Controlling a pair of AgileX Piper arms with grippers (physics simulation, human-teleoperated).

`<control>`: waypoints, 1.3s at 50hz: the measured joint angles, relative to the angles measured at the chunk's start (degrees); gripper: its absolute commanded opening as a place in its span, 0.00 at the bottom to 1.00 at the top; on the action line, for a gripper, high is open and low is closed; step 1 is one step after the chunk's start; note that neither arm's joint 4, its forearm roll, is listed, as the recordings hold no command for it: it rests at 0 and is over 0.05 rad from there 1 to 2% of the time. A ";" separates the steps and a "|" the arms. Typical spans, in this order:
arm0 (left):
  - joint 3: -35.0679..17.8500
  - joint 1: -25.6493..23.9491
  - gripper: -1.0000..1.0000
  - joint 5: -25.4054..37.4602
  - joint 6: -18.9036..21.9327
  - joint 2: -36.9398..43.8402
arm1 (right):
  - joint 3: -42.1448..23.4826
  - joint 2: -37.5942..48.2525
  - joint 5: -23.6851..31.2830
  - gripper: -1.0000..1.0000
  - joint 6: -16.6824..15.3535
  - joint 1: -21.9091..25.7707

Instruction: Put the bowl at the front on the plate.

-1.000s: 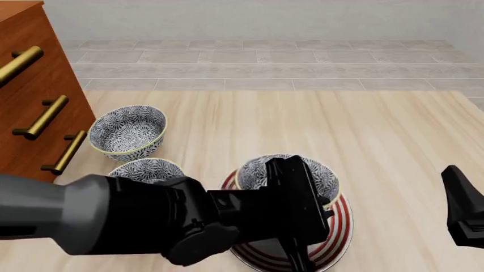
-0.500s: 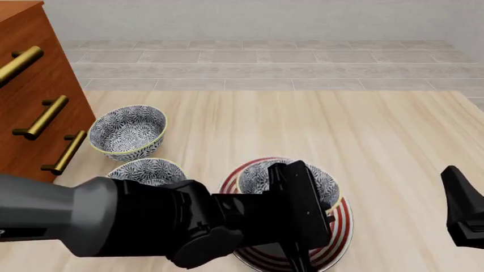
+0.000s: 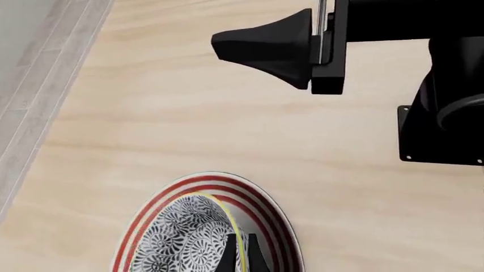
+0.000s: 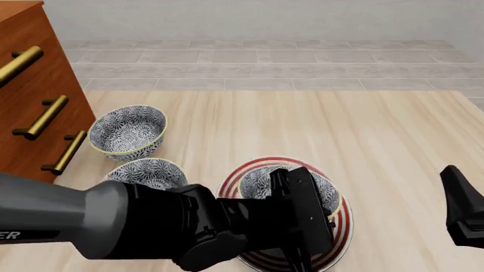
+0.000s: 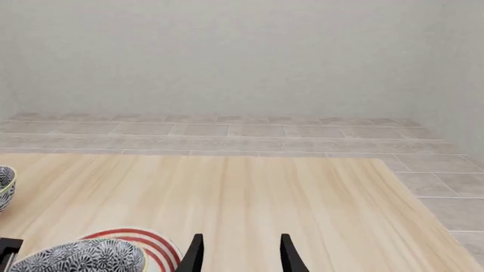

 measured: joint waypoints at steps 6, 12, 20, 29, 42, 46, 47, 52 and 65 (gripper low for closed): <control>0.15 -0.06 0.00 -0.32 0.01 0.25 | 0.00 -0.05 0.02 1.00 0.08 -0.05; 0.34 -0.16 0.00 -0.73 -0.05 0.36 | 0.01 -0.15 0.06 1.00 0.17 -0.12; 0.75 -0.39 0.00 -1.63 0.02 0.59 | 0.00 -0.38 0.22 1.00 0.33 -0.26; 1.33 -0.80 0.00 -2.56 -0.20 0.84 | 0.02 -1.02 0.76 1.00 0.43 -0.39; 1.57 -0.84 1.00 -2.40 -0.47 0.84 | 0.01 -1.51 1.18 1.00 0.48 -0.46; 1.61 -0.69 1.00 -2.37 -0.40 0.81 | 0.02 -1.61 1.26 1.00 0.50 -0.47; 1.61 -0.68 1.00 -2.36 -0.40 0.79 | 0.02 -1.63 1.28 1.00 0.51 -0.47; 1.57 -0.63 1.00 -2.28 -0.35 0.74 | 0.03 -1.70 1.33 1.00 0.58 -0.48; 1.26 -1.09 1.00 -1.65 -0.17 0.08 | 0.01 -1.79 1.37 1.00 0.80 -0.56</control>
